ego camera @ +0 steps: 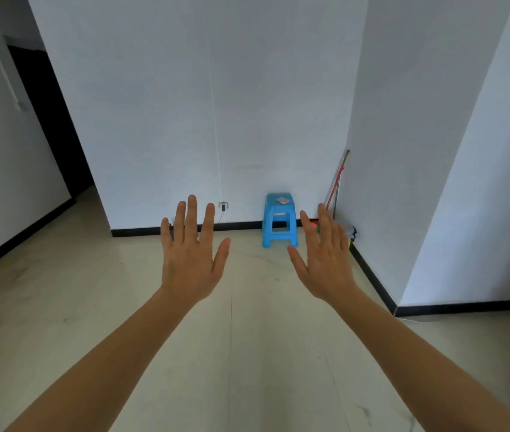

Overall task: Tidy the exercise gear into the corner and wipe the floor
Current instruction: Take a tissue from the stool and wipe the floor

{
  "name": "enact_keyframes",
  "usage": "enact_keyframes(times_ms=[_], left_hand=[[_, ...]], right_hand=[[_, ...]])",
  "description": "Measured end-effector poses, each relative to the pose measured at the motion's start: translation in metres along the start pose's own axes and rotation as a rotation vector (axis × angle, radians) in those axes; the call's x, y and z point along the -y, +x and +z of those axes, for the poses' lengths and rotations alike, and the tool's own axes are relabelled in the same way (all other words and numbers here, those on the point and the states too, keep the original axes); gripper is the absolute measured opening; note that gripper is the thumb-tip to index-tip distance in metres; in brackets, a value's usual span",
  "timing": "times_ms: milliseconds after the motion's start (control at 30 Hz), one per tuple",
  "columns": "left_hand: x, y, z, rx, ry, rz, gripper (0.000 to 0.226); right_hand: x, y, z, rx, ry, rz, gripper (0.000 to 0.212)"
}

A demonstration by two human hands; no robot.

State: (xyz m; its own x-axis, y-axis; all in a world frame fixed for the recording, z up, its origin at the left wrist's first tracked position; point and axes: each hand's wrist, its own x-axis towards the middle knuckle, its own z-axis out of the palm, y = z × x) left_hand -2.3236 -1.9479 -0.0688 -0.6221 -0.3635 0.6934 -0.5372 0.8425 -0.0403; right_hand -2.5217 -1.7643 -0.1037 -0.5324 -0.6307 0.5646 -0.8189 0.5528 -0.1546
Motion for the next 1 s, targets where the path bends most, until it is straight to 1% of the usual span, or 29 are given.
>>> enact_keyframes(times_ms=[133,200,300,433,633,733,800,900,1000], left_hand=[[0.043,0.078,0.096,-0.039,-0.030,-0.019,0.067],[0.065,0.122,0.148,-0.050,-0.047,-0.015,0.068],[0.097,0.197,0.222,-0.048,-0.069,-0.003,0.069],[0.123,0.310,0.313,-0.027,-0.074,0.040,0.069],[0.122,0.455,0.452,0.014,-0.134,0.106,0.068],[0.117,0.523,0.534,-0.014,-0.103,0.172,0.068],[0.112,0.568,0.588,-0.004,-0.073,0.173,0.068],[0.105,0.636,0.661,0.049,-0.054,0.140,0.069],[0.102,0.698,0.722,0.077,-0.031,0.165,0.069]], right_hand=[[-0.007,0.107,0.087,-0.008,0.016,-0.089,0.072],[-0.012,0.164,0.132,-0.018,-0.002,-0.104,0.072],[-0.022,0.251,0.191,-0.039,0.001,-0.073,0.074],[-0.047,0.357,0.247,-0.053,-0.021,-0.031,0.074],[-0.119,0.498,0.327,-0.098,-0.036,0.039,0.073],[-0.169,0.570,0.381,-0.112,-0.054,0.048,0.071],[-0.203,0.618,0.419,-0.114,-0.048,0.080,0.070],[-0.250,0.689,0.470,-0.071,-0.028,0.144,0.071],[-0.290,0.763,0.517,-0.018,-0.047,0.156,0.073]])
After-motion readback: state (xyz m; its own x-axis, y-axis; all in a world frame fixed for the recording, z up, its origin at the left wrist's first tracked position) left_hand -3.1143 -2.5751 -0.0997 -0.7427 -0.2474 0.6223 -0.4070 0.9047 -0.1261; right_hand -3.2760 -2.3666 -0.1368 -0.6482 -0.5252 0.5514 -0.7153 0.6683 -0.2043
